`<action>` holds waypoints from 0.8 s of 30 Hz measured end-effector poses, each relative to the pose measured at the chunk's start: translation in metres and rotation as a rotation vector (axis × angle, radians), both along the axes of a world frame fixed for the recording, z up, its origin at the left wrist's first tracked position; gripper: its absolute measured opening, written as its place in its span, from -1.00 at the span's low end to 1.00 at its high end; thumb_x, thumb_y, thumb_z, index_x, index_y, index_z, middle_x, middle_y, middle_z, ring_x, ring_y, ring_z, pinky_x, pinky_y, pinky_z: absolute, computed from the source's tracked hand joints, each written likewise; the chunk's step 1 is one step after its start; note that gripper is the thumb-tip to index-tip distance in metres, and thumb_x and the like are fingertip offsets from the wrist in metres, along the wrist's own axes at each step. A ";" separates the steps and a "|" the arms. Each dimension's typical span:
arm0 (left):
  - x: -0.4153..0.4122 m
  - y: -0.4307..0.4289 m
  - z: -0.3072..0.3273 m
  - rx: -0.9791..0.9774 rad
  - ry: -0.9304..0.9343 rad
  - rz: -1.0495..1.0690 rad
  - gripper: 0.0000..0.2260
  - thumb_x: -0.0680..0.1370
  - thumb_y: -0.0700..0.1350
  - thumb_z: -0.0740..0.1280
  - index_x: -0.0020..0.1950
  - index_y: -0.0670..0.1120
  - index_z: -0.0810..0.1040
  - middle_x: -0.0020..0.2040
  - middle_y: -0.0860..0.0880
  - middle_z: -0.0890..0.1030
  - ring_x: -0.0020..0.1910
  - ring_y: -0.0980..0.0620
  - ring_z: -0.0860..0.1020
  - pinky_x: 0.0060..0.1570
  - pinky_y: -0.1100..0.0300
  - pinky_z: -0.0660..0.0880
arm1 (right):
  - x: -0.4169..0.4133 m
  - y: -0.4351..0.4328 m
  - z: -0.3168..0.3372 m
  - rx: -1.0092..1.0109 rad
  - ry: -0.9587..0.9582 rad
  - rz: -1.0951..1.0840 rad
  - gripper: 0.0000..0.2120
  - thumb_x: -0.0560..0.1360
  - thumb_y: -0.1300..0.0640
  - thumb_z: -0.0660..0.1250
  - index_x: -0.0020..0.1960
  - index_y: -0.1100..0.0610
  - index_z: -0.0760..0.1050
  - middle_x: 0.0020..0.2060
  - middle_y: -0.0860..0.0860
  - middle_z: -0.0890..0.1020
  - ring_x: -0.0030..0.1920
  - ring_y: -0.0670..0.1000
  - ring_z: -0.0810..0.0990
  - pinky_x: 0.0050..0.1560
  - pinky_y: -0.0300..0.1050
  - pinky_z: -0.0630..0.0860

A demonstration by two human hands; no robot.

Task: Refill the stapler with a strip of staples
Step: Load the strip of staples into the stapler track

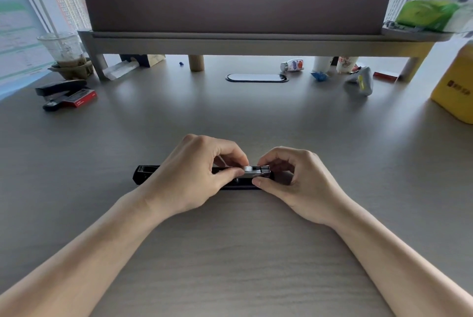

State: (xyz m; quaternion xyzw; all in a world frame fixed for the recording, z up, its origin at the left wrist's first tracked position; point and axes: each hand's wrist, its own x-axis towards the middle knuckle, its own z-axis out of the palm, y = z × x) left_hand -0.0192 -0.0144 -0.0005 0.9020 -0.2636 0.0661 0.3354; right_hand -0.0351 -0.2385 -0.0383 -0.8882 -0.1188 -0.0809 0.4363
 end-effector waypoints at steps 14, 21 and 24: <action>0.000 0.020 -0.011 0.076 -0.080 0.059 -0.91 0.47 0.08 0.54 -0.07 0.11 0.73 -0.25 0.04 0.71 -0.21 0.01 0.59 -0.26 0.32 0.45 | 0.000 -0.001 0.000 0.019 0.010 0.013 -0.88 0.45 0.07 0.60 -0.06 -0.01 0.69 -0.20 -0.05 0.74 -0.18 -0.07 0.68 -0.09 -0.20 0.58; -0.002 0.008 -0.014 0.056 -0.095 0.041 -0.92 0.49 0.04 0.55 -0.04 0.10 0.74 -0.24 0.05 0.71 -0.31 0.04 0.60 -0.18 0.20 0.49 | 0.001 -0.001 -0.002 0.004 -0.002 0.018 -0.87 0.45 0.06 0.60 -0.05 -0.02 0.69 -0.21 -0.09 0.72 -0.18 -0.10 0.67 -0.12 -0.30 0.54; -0.003 0.008 -0.011 0.076 -0.095 0.051 -0.92 0.49 0.05 0.54 -0.04 0.11 0.74 -0.25 0.06 0.73 -0.30 0.03 0.61 -0.19 0.21 0.49 | 0.001 -0.002 -0.002 0.001 -0.003 0.012 -0.87 0.45 0.05 0.60 -0.05 -0.02 0.69 -0.22 -0.06 0.72 -0.19 -0.08 0.67 -0.14 -0.28 0.54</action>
